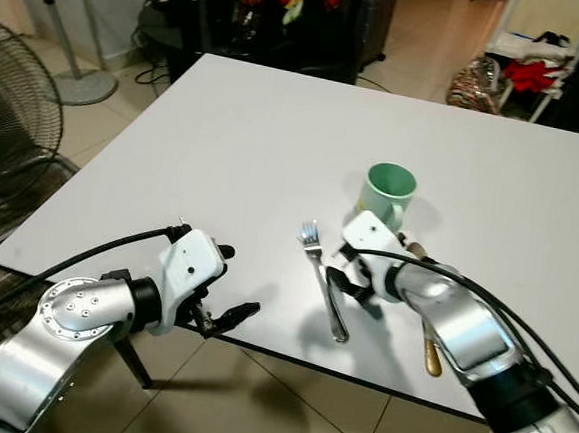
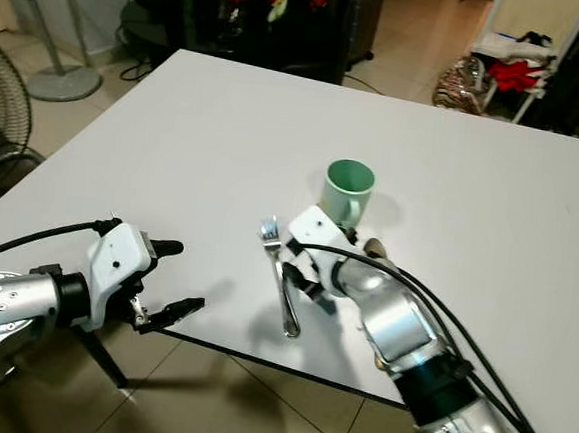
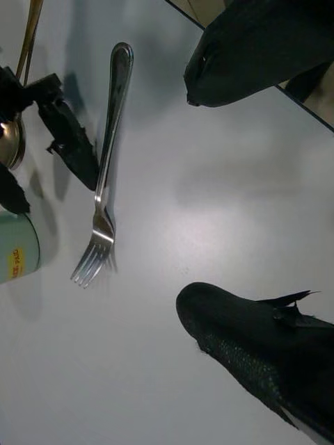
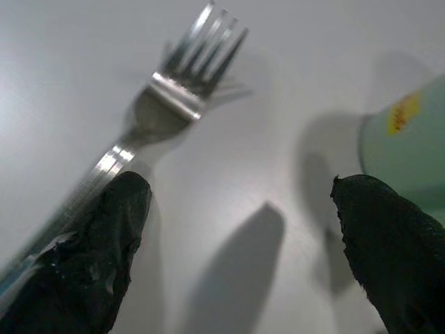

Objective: Setting the table

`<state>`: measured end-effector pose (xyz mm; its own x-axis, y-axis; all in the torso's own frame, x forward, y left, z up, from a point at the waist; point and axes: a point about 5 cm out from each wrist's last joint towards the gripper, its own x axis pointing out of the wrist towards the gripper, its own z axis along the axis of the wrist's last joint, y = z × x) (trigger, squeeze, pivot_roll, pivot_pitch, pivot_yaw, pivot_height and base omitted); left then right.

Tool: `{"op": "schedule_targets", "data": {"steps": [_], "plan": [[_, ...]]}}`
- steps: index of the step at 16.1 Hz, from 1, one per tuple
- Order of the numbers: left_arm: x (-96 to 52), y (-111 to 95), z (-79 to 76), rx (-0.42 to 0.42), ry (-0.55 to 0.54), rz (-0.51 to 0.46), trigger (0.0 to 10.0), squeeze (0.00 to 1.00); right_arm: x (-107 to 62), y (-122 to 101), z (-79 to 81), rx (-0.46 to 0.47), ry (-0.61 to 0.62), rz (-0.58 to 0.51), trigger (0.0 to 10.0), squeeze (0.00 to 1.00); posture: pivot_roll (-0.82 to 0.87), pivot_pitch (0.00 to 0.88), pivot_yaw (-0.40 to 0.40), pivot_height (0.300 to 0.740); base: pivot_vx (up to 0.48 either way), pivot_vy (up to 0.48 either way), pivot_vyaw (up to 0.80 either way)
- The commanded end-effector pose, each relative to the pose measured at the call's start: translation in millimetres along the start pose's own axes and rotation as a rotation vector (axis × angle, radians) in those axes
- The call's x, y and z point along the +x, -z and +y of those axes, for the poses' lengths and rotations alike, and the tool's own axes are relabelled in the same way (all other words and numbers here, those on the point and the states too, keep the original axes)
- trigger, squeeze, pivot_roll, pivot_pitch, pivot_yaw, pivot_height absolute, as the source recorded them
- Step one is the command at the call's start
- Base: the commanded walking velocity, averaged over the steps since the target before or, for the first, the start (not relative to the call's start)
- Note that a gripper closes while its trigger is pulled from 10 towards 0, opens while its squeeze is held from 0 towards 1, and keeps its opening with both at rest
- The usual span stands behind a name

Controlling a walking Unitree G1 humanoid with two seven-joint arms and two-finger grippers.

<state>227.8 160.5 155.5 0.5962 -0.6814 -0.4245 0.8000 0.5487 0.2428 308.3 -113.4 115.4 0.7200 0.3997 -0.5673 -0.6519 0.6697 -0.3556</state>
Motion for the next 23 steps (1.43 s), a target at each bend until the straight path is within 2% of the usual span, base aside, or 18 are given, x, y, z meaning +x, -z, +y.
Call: {"op": "schedule_targets", "data": {"steps": [1,9,13,15,17,19,23], "plan": [[-2.8,0,1.3,0.005,0.004,0.002,10.0,0.00,3.5,-4,6.0,-0.001,-0.030,-0.005,10.0,0.00,-0.07,0.039,0.007,0.740,0.000,0.000,0.00],[-8.5,3,7.6,0.003,-0.031,0.018,10.0,0.00,20.6,-25,19.9,0.052,-0.022,-0.051,10.0,0.00,-0.06,0.040,0.007,0.740,0.000,0.000,0.00],[-8.2,4,6.9,-0.001,-0.024,0.023,10.0,0.00,7.8,-24,-2.1,0.010,0.015,-0.055,10.0,0.00,-0.05,0.046,0.010,0.740,0.000,0.000,0.00],[2.4,8,1.3,-0.002,0.014,0.043,10.0,0.00,-3.8,-21,-14.3,-0.036,0.017,-0.042,10.0,0.00,-0.06,0.051,0.012,0.740,0.000,0.000,0.00],[26.9,14,-3.0,-0.018,0.026,0.074,10.0,0.00,-18.1,-20,-20.7,-0.076,-0.025,-0.033,10.0,0.00,-0.07,0.055,0.021,0.740,0.000,0.000,0.00],[46.6,21,-1.4,0.048,0.038,0.139,10.0,0.00,-28.9,-21,-19.4,-0.102,-0.091,-0.029,10.0,0.00,-0.08,0.061,0.021,0.740,0.000,0.000,0.00],[62.2,29,5.4,0.084,0.037,0.191,10.0,0.00,-33.7,-22,-12.8,-0.144,-0.157,-0.010,10.0,0.00,-0.09,0.066,0.022,0.740,0.000,0.000,0.00]]}}
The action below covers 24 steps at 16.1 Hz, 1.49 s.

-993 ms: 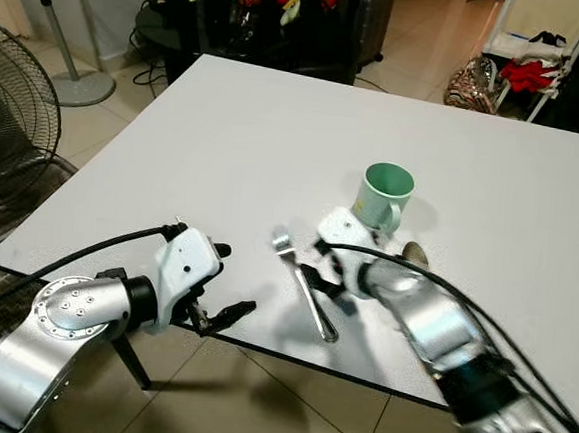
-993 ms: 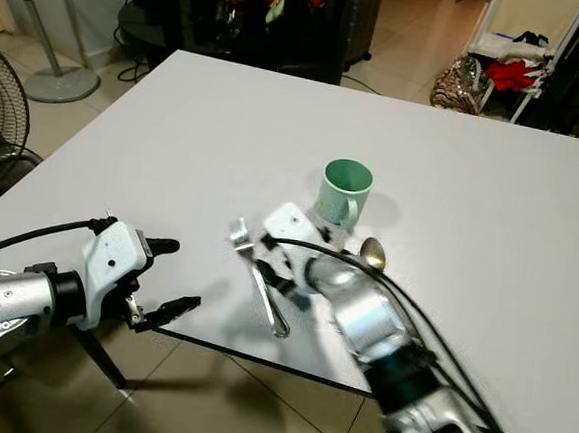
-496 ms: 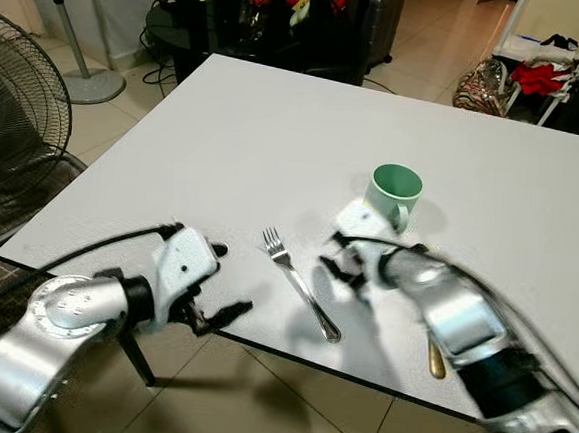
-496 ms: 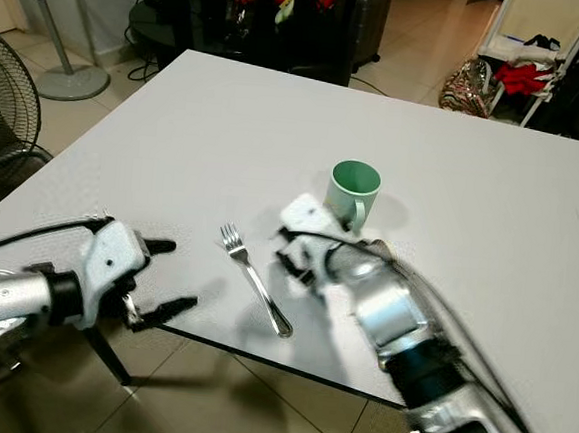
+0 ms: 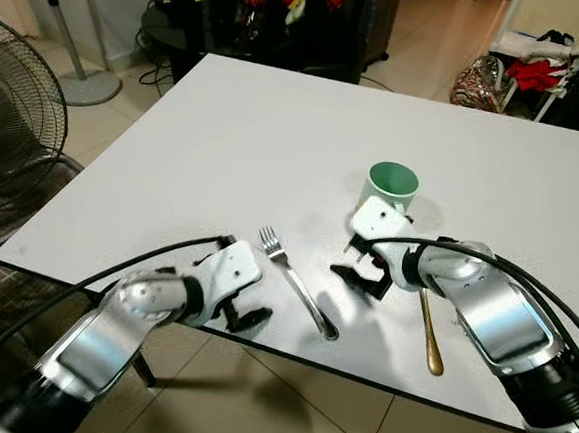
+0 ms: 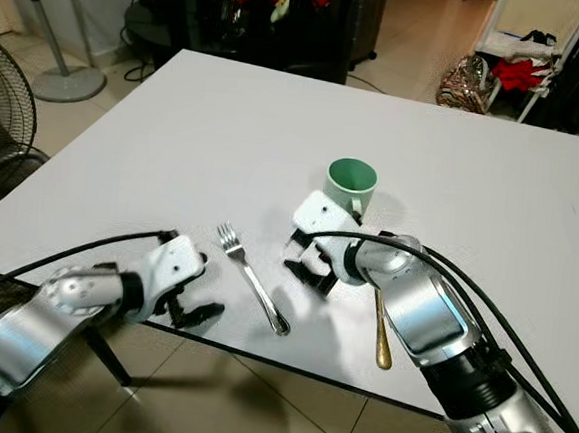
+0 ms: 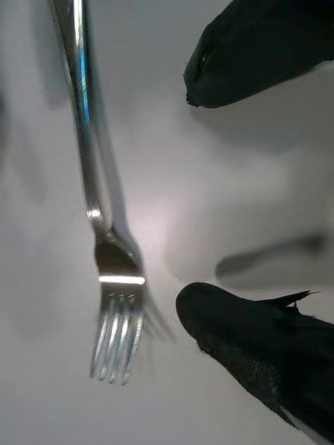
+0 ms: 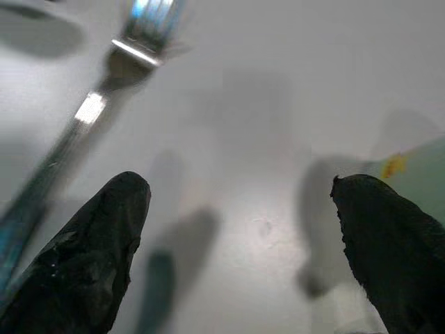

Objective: Setting the table

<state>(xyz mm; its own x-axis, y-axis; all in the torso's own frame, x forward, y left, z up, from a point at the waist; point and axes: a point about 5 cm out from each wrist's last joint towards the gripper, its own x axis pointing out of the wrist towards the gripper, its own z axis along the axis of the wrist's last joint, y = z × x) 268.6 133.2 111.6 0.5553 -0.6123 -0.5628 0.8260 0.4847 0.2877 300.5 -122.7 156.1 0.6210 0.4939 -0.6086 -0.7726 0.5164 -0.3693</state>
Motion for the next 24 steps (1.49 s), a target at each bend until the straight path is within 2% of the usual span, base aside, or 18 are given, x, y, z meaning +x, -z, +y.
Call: {"op": "schedule_targets", "data": {"steps": [1,6,13,16,18,21,24], "plan": [[4.3,6,-1.2,0.010,0.013,0.038,10.0,0.00,0.2,1,5.7,-0.015,-0.026,0.011,10.0,0.00,-0.09,0.067,0.023,0.740,0.000,0.000,0.00],[21.4,6,-1.7,0.056,0.084,0.050,10.0,0.00,8.6,1,20.7,-0.055,-0.064,0.032,10.0,0.00,-0.07,0.075,0.043,0.740,0.000,0.000,0.00],[50.6,2,-5.7,0.038,0.123,0.023,10.0,0.00,11.2,-6,30.9,-0.072,-0.115,0.023,10.0,0.00,-0.07,0.069,0.041,0.740,0.000,0.000,0.00],[64.3,4,-5.6,0.023,0.117,0.027,10.0,0.00,15.4,-11,36.0,-0.063,-0.130,0.005,10.0,0.00,-0.08,0.069,0.046,0.740,0.000,0.000,0.00],[70.5,7,-0.8,0.025,0.071,0.049,10.0,0.00,17.7,-17,37.4,-0.047,-0.123,-0.015,10.0,0.00,-0.08,0.069,0.052,0.740,0.000,0.000,0.00],[66.2,4,15.5,0.024,0.021,0.020,10.0,0.00,12.3,-20,24.8,-0.026,-0.078,-0.029,10.0,0.00,-0.08,0.065,0.060,0.740,0.000,0.000,0.00],[57.4,3,29.2,0.010,-0.007,-0.033,10.0,0.00,7.4,-11,10.5,-0.018,-0.028,0.004,10.0,0.00,-0.09,0.060,0.063,0.740,0.000,0.000,0.00]]}}
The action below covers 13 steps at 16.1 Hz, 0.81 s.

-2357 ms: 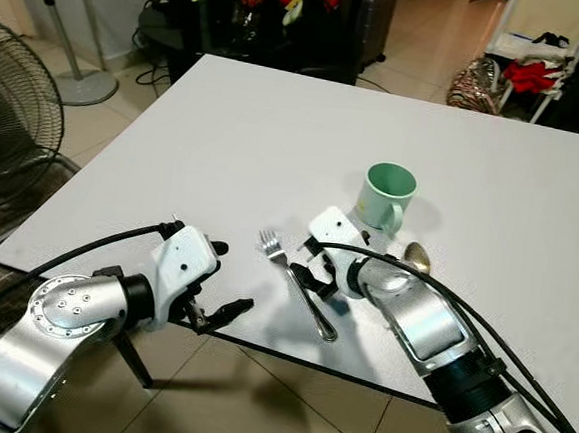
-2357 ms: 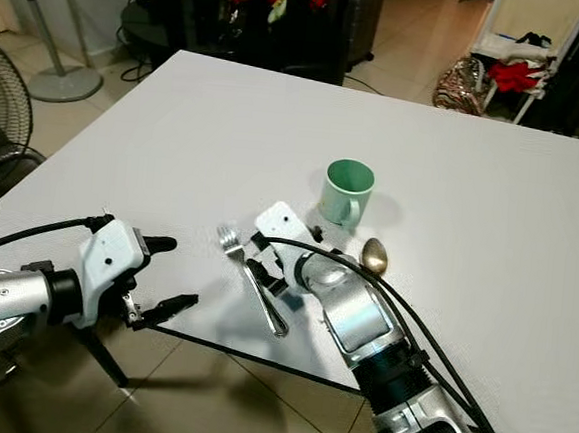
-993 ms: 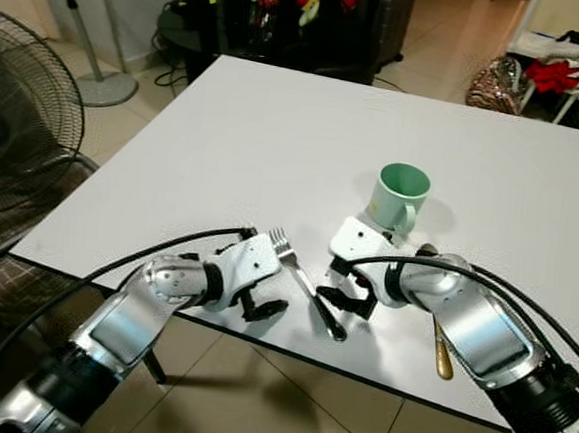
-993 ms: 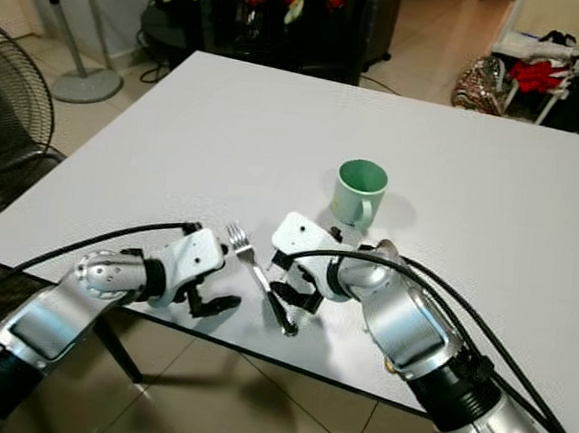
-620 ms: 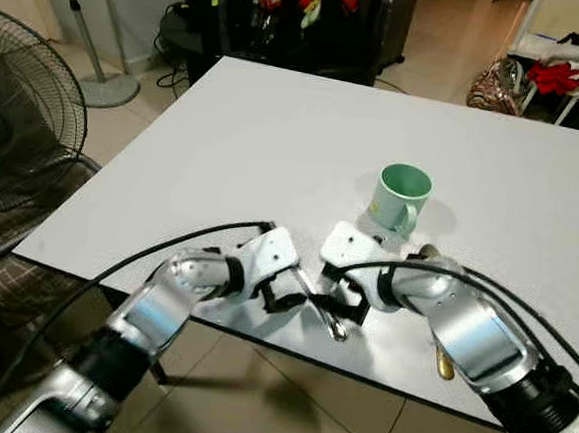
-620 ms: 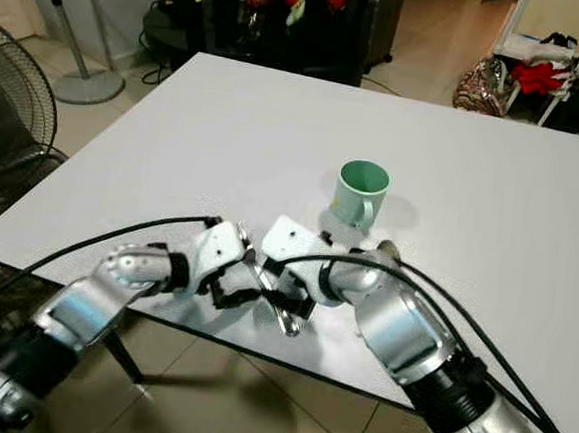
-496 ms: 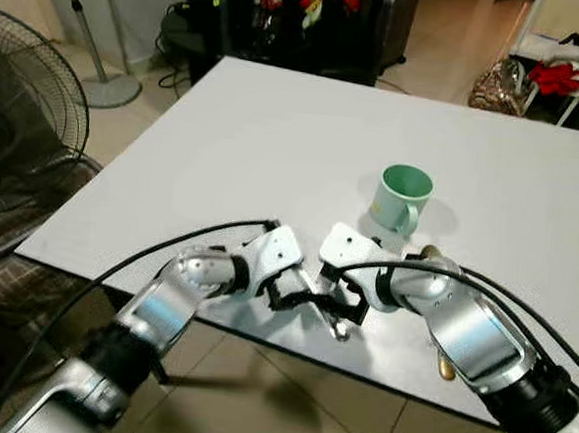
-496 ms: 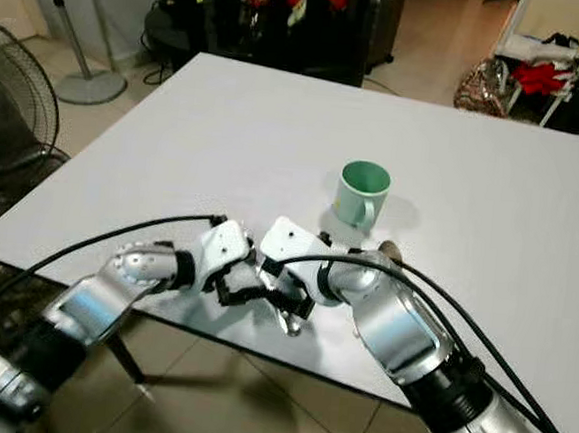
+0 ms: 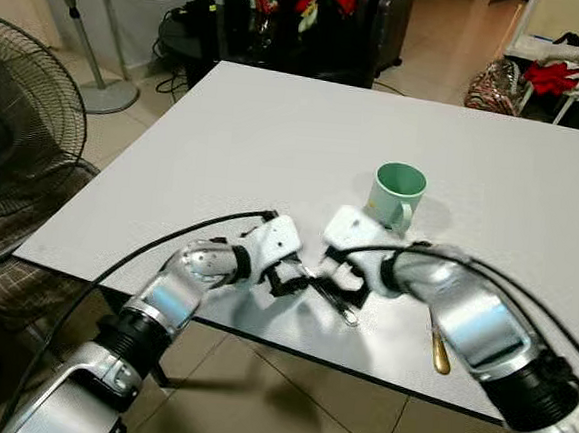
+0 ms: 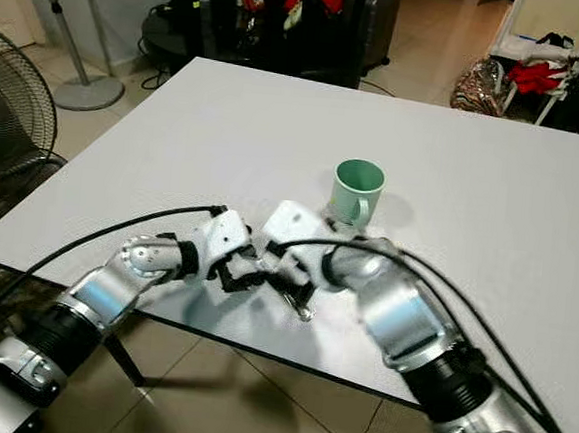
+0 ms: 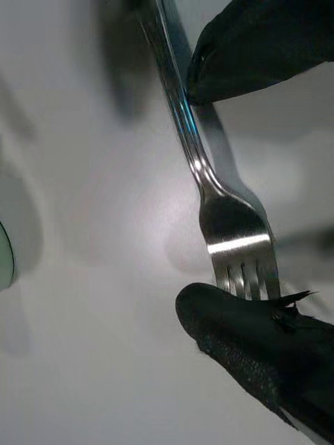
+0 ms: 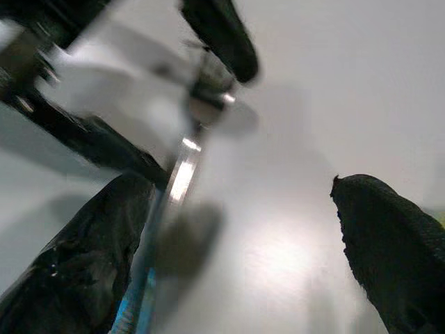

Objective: Setting the table

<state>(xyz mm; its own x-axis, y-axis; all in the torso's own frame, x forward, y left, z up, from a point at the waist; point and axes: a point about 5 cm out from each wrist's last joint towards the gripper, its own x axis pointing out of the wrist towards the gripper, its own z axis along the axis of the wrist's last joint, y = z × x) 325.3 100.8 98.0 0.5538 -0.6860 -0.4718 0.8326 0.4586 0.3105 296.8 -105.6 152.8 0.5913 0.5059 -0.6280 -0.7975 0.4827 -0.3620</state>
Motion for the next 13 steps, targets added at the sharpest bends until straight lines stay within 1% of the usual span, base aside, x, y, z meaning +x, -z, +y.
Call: {"op": "schedule_targets", "data": {"steps": [1,2,3,4,5,6,7,8,9,10,12,13], "plan": [[-8.5,19,5.4,-0.030,-0.019,0.077,10.0,0.00,-1.6,3,-6.0,0.001,0.027,0.011,10.0,0.00,-0.09,0.059,0.064,0.740,0.000,0.000,0.00],[-19.4,21,12.8,-0.037,-0.027,0.071,10.0,0.00,-1.3,11,-10.2,-0.009,0.058,0.038,10.0,0.00,-0.09,0.060,0.064,0.740,0.000,0.000,0.00],[-22.8,23,14.6,-0.048,-0.036,0.074,10.0,0.00,-0.2,12,-9.3,-0.014,0.059,0.046,10.0,0.00,-0.09,0.060,0.065,0.740,0.000,0.000,0.00],[-27.8,28,17.7,-0.051,-0.061,0.109,10.0,0.00,2.4,14,-6.8,-0.040,0.057,0.060,10.0,0.00,-0.09,0.059,0.065,0.740,0.000,0.000,0.00],[-29.3,30,19.0,-0.043,-0.077,0.129,10.0,0.00,3.6,14,-6.1,-0.044,0.058,0.062,10.0,0.00,-0.09,0.059,0.065,0.740,0.000,0.000,0.00],[-32.7,33,21.4,-0.017,-0.105,0.151,10.0,0.00,6.5,15,-3.4,-0.046,0.054,0.059,10.0,0.00,-0.09,0.060,0.065,0.740,0.000,0.000,0.00],[-37.4,33,23.8,-0.008,-0.143,0.164,10.0,0.00,12.1,17,2.2,-0.059,0.043,0.062,10.0,0.00,-0.09,0.059,0.063,0.740,0.000,0.000,0.00],[-38.8,33,23.0,0.002,-0.146,0.167,10.0,0.00,14.1,17,5.3,-0.059,0.034,0.061,10.0,0.00,-0.08,0.059,0.057,0.740,0.000,0.000,0.00],[-40.8,30,19.4,-0.005,-0.142,0.151,10.0,0.00,17.5,17,11.8,-0.062,0.010,0.056,10.0,0.00,-0.08,0.058,0.052,0.740,0.000,0.000,0.00],[-42.2,26,17.7,-0.012,-0.139,0.119,10.0,0.00,18.5,17,13.4,-0.065,0.008,0.054,10.0,0.00,-0.07,0.057,0.049,0.740,0.000,0.000,0.00],[-45.7,16,14.3,-0.051,-0.127,0.039,10.0,0.00,19.3,16,14.1,-0.068,0.009,0.051,10.0,0.00,-0.07,0.057,0.046,0.740,0.000,0.000,0.00],[-50.6,12,13.0,-0.067,-0.116,0.008,10.0,0.00,19.9,16,13.0,-0.072,0.011,0.051,10.0,0.00,-0.07,0.056,0.045,0.740,0.000,0.000,0.00]]}}
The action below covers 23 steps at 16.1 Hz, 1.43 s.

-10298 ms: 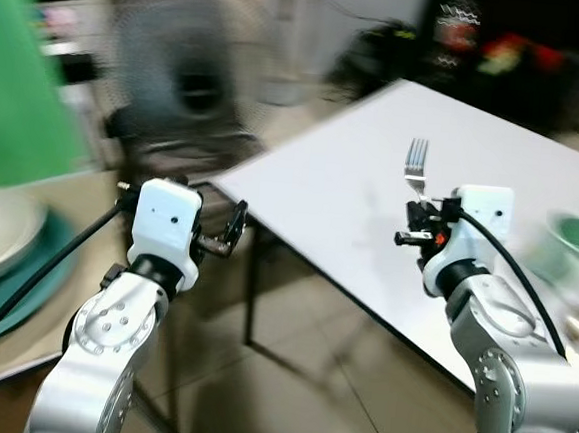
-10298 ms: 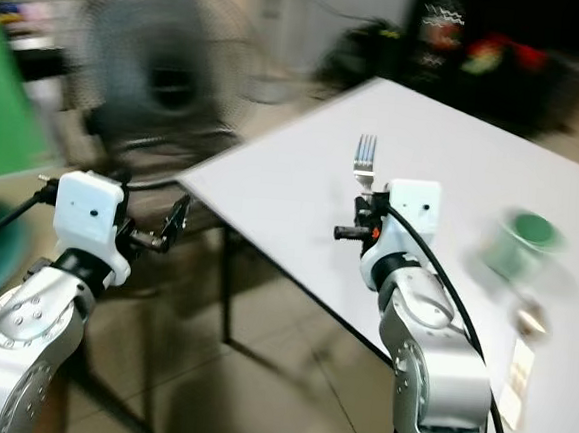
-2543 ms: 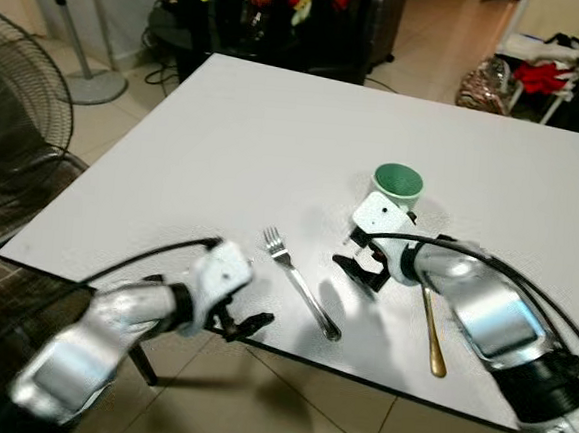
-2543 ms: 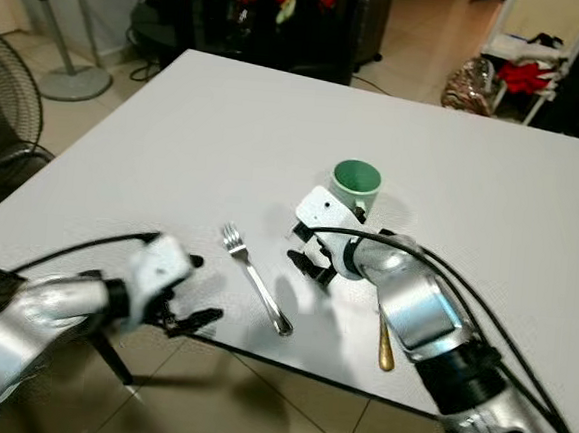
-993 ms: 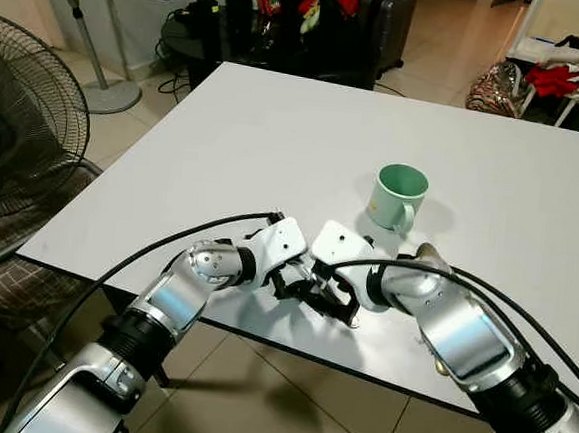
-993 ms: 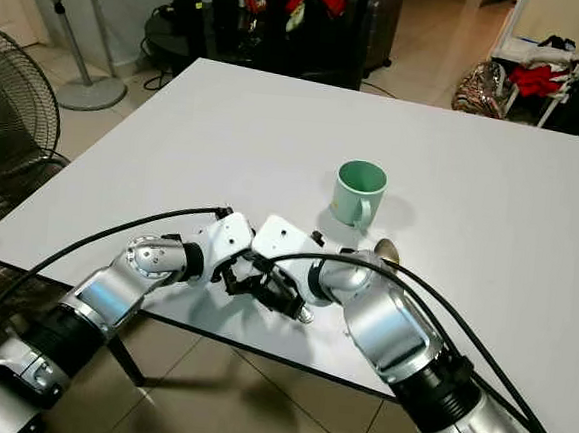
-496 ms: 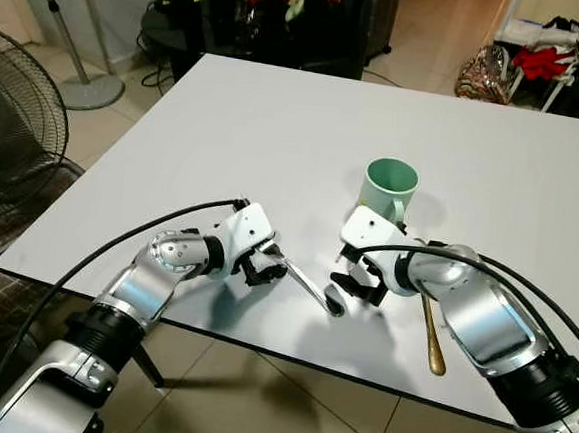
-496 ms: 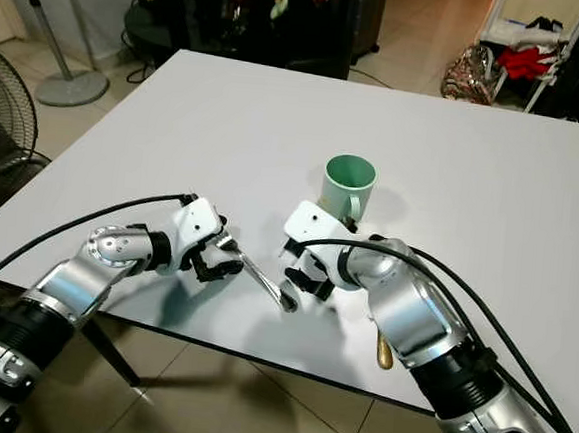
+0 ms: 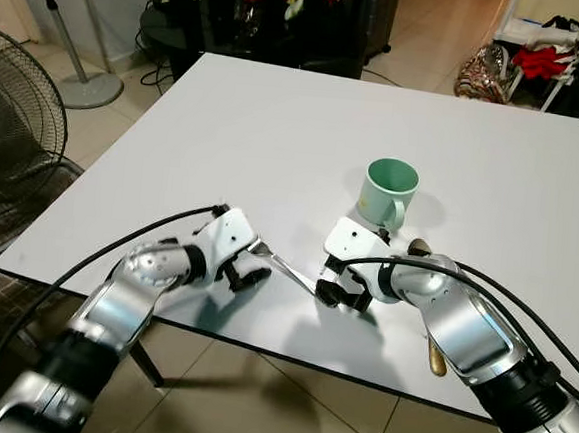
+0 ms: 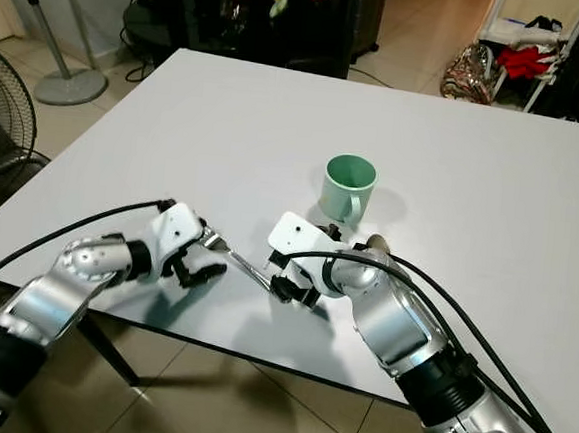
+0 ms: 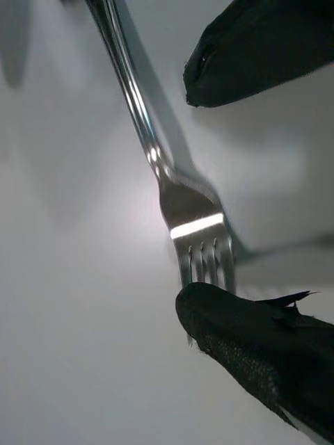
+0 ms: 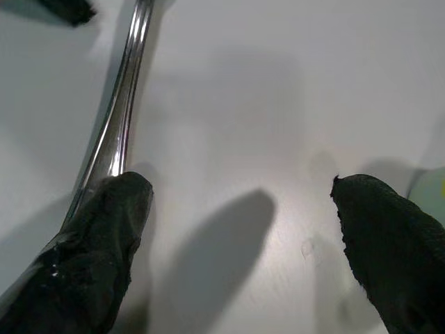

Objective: Setting the table

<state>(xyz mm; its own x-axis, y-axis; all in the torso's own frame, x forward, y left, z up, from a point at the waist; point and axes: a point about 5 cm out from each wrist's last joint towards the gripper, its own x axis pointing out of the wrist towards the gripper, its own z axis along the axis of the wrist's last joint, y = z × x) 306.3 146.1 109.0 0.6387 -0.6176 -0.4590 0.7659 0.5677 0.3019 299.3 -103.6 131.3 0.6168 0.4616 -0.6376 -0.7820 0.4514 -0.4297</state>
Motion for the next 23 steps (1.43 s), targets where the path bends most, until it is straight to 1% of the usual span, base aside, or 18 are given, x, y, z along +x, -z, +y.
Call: {"op": "schedule_targets", "data": {"steps": [1,3,4,5,7,8,9,11,12,14,15,16,19,23], "plan": [[-6.1,-7,4.4,-0.010,-0.002,-0.028,10.0,0.00,4.1,2,5.6,-0.009,-0.024,0.013,10.0,0.00,-0.07,0.056,0.045,0.740,0.000,0.000,0.00],[-16.5,1,10.3,0.013,-0.027,0.024,10.0,0.00,3.7,2,5.4,-0.011,-0.022,0.012,10.0,0.00,-0.07,0.055,0.051,0.740,0.000,0.000,0.00],[-19.3,3,12.8,0.016,-0.038,0.042,10.0,0.00,3.6,2,5.2,-0.011,-0.021,0.012,10.0,0.00,-0.07,0.055,0.051,0.740,0.000,0.000,0.00],[-24.3,6,18.5,0.013,-0.063,0.054,10.0,0.00,3.6,2,5.4,-0.011,-0.022,0.013,10.0,0.00,-0.07,0.052,0.051,0.740,0.000,0.000,0.00],[-30.2,5,24.0,-0.007,-0.084,0.053,10.0,0.00,3.7,3,5.9,-0.012,-0.025,0.012,10.0,0.00,-0.07,0.049,0.050,0.740,0.000,0.000,0.00],[-30.2,5,24.0,-0.007,-0.084,0.053,10.0,0.00,3.7,3,5.9,-0.012,-0.025,0.012,10.0,0.00,-0.07,0.049,0.050,0.740,0.000,0.000,0.00],[-28.3,16,28.5,0.010,-0.119,0.140,10.0,0.00,3.9,1,6.0,-0.016,-0.029,0.010,10.0,0.00,-0.07,0.048,0.050,0.740,0.000,0.000,0.00],[-20.4,25,27.1,0.046,-0.127,0.209,10.0,0.00,4.0,-1,6.1,-0.021,-0.034,0.007,10.0,0.00,-0.07,0.048,0.046,0.740,0.000,0.000,0.00],[-9.8,24,22.0,0.057,-0.111,0.212,10.0,0.00,3.3,-2,6.8,-0.023,-0.042,0.003,10.0,0.00,-0.07,0.050,0.045,0.740,0.000,0.000,0.00],[9.4,15,12.6,0.050,-0.075,0.178,10.0,0.00,1.0,-5,7.6,-0.022,-0.053,-0.004,10.0,0.00,-0.07,0.053,0.045,0.740,0.000,0.000,0.00],[14.6,12,10.3,0.045,-0.064,0.172,10.0,0.00,0.4,-6,7.9,-0.021,-0.056,-0.006,10.0,0.00,-0.08,0.053,0.046,0.740,0.000,0.000,0.00],[22.8,10,6.6,0.042,-0.047,0.167,10.0,0.00,-0.4,-8,9.5,-0.014,-0.066,-0.015,10.0,0.00,-0.08,0.053,0.046,0.740,0.000,0.000,0.00],[37.7,9,2.1,0.044,-0.027,0.177,10.0,0.00,0.2,-14,14.7,-0.004,-0.084,-0.035,10.0,0.00,-0.08,0.059,0.052,0.740,0.000,0.000,0.00],[48.0,7,2.8,0.046,-0.039,0.179,10.0,0.00,2.9,-19,21.9,0.000,-0.099,-0.044,10.0,0.00,-0.08,0.067,0.060,0.740,0.000,0.000,0.00]]}}
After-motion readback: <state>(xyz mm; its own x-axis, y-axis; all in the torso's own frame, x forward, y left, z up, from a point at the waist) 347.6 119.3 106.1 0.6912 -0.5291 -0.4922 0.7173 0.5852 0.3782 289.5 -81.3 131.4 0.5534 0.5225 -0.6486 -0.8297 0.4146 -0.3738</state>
